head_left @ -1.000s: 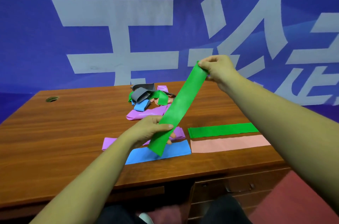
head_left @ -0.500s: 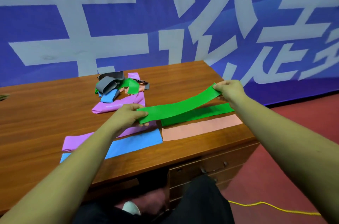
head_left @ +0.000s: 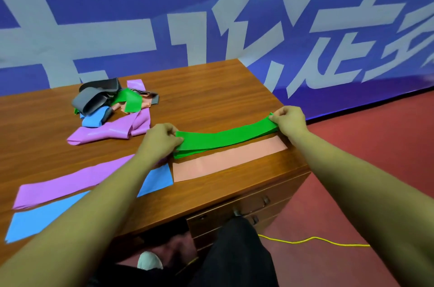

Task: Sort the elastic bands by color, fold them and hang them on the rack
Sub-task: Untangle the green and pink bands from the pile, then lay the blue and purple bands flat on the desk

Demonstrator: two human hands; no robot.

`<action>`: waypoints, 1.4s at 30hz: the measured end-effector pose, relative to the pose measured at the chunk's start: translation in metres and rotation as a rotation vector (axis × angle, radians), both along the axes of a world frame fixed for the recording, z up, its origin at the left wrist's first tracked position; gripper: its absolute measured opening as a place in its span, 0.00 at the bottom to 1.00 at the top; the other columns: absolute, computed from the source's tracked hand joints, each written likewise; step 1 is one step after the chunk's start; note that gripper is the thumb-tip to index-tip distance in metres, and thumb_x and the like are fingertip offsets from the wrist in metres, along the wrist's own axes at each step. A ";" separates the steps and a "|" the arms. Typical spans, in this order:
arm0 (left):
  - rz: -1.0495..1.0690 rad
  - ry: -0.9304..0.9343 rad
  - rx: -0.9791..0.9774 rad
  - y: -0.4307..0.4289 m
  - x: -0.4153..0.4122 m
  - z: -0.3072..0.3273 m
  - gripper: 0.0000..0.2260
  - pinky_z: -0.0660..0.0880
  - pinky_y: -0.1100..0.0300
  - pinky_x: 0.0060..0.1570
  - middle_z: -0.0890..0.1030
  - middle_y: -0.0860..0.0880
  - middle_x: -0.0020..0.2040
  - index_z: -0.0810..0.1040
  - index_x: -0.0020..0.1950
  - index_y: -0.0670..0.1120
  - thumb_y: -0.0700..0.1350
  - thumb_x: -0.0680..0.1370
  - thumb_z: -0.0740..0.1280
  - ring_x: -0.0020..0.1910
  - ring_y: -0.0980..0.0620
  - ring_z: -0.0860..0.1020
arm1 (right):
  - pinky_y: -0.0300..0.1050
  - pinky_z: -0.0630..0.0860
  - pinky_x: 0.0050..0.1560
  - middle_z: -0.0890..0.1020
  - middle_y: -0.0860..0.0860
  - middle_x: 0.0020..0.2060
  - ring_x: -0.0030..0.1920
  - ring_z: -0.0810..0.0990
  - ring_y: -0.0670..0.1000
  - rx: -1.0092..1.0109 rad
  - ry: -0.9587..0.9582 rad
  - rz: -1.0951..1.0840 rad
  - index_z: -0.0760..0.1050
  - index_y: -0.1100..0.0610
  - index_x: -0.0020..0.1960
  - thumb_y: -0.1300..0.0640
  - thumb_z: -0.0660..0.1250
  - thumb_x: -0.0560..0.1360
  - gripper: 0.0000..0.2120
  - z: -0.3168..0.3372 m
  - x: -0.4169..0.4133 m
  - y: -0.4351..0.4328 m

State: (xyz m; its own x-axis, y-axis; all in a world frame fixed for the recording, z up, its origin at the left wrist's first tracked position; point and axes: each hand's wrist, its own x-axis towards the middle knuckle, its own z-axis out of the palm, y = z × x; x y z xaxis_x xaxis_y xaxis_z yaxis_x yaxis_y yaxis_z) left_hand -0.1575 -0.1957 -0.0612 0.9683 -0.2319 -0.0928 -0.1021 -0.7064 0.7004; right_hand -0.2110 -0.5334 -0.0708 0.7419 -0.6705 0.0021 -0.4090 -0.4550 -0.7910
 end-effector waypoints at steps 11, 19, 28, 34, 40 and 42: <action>-0.113 -0.279 0.410 -0.009 0.005 -0.021 0.11 0.72 0.52 0.45 0.75 0.47 0.44 0.73 0.52 0.48 0.43 0.73 0.69 0.49 0.43 0.76 | 0.54 0.76 0.51 0.79 0.53 0.43 0.49 0.78 0.57 -0.300 0.042 0.070 0.73 0.55 0.45 0.57 0.72 0.73 0.07 -0.030 0.011 0.003; -0.098 -0.345 0.365 0.015 0.028 -0.014 0.02 0.70 0.50 0.54 0.70 0.46 0.46 0.80 0.44 0.48 0.45 0.73 0.69 0.53 0.40 0.71 | 0.54 0.71 0.59 0.76 0.57 0.56 0.58 0.74 0.58 -0.624 0.075 0.236 0.77 0.59 0.56 0.53 0.62 0.75 0.14 0.001 0.031 0.054; 0.162 -0.434 0.413 0.113 0.072 0.002 0.14 0.71 0.45 0.56 0.76 0.36 0.55 0.80 0.56 0.40 0.39 0.71 0.71 0.57 0.34 0.73 | 0.54 0.72 0.64 0.76 0.59 0.58 0.61 0.75 0.60 -0.394 0.088 0.697 0.73 0.58 0.63 0.50 0.64 0.76 0.18 0.016 0.092 0.198; 0.116 -0.237 0.406 0.159 0.087 -0.019 0.17 0.72 0.48 0.61 0.77 0.40 0.61 0.78 0.63 0.46 0.47 0.74 0.71 0.62 0.39 0.74 | 0.51 0.74 0.56 0.79 0.61 0.57 0.58 0.77 0.61 -0.322 0.087 0.786 0.74 0.62 0.60 0.54 0.66 0.76 0.17 -0.001 0.133 0.276; -0.023 -0.273 0.310 0.175 0.091 -0.033 0.15 0.71 0.53 0.59 0.80 0.42 0.55 0.82 0.58 0.46 0.51 0.75 0.72 0.56 0.42 0.77 | 0.52 0.73 0.60 0.79 0.57 0.56 0.58 0.76 0.59 -0.365 0.083 0.800 0.78 0.52 0.59 0.52 0.72 0.72 0.16 -0.027 0.159 0.308; -0.031 -0.331 0.271 0.178 0.091 -0.034 0.12 0.72 0.52 0.56 0.81 0.42 0.51 0.83 0.53 0.44 0.50 0.74 0.73 0.53 0.42 0.77 | 0.52 0.74 0.58 0.79 0.55 0.53 0.57 0.76 0.58 -0.369 0.075 0.777 0.81 0.49 0.52 0.51 0.73 0.71 0.11 -0.030 0.162 0.310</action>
